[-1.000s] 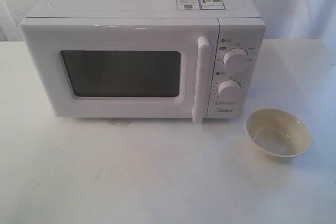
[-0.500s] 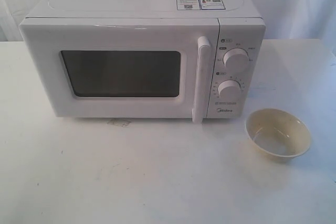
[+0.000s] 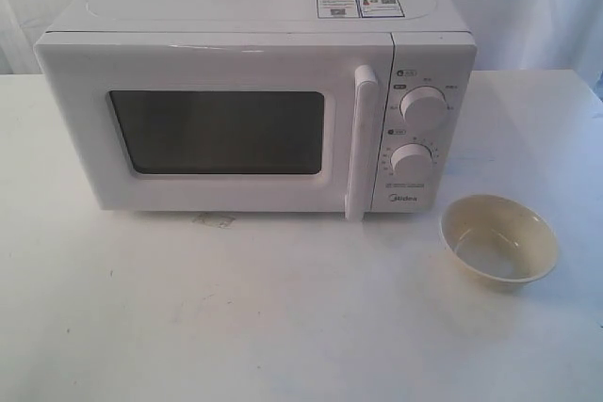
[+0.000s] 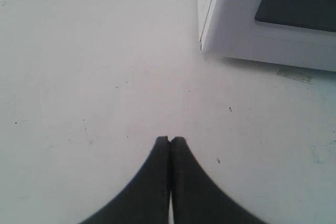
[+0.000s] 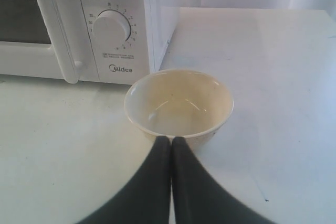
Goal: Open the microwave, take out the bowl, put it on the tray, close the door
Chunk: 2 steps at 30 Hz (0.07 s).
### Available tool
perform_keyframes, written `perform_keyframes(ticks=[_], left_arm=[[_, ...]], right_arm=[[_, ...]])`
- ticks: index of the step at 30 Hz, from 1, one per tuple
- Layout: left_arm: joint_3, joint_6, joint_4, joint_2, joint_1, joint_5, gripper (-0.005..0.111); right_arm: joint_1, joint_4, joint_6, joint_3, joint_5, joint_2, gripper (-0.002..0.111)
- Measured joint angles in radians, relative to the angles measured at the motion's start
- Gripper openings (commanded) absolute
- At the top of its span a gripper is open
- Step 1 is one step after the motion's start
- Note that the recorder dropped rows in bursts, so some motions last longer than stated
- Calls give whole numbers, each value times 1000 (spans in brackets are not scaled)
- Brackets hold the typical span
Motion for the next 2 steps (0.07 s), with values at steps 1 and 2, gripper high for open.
perform_keyframes(ticks=[1,2], left_arm=[[0,0,0,0,0,0,0],[0,0,0,0,0,0,0]], right_arm=[[0,0,0,0,0,0,0],[0,0,0,0,0,0,0]])
